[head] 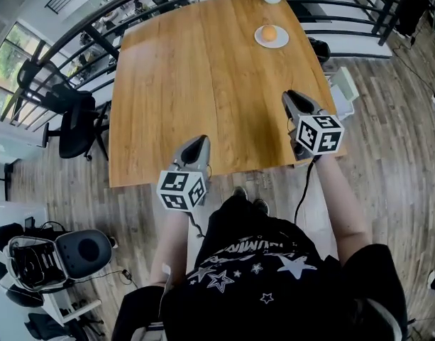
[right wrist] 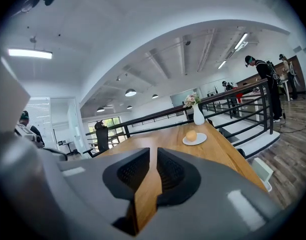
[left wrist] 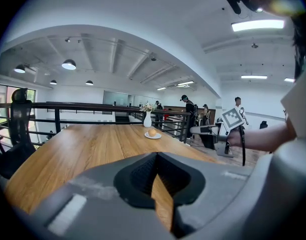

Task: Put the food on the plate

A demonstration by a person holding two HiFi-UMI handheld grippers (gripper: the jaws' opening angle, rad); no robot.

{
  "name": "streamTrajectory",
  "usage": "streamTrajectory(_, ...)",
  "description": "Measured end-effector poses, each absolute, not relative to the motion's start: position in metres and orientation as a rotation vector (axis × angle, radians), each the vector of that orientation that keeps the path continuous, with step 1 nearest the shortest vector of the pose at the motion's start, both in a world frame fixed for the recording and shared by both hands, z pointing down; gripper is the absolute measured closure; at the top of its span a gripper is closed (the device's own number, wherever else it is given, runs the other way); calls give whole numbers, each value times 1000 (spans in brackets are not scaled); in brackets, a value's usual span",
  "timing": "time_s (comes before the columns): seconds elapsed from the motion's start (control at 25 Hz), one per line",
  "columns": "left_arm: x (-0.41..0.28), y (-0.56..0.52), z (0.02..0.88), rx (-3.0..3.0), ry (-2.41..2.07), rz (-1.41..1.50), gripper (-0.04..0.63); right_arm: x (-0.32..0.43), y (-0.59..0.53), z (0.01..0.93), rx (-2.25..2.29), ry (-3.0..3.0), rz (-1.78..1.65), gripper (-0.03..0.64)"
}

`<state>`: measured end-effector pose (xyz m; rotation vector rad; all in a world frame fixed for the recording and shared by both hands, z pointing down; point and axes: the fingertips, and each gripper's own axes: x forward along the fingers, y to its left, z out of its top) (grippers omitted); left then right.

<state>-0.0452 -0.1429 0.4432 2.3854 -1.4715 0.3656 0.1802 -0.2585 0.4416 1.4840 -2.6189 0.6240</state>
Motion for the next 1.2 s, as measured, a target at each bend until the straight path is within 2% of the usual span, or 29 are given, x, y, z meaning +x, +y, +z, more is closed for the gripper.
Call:
streamTrajectory(0.12, -47, -138, 448, 2361, -1468, 369, 595, 179, -249, 448, 1487, -2604, 648, 614)
streamTrajectory(0.4, -43, -120, 454, 2360, -1444, 395, 595, 191, -221, 469, 1585, -2507, 702, 615)
streamTrajectory(0.92, -52, -25, 455, 2360, -1456, 341, 595, 159, -124, 467, 1471, -2529, 617, 615)
streamTrajectory(1.2, -86, 34, 473, 2327, -1476, 313, 595, 130, -67, 479, 1451, -2525, 626, 615)
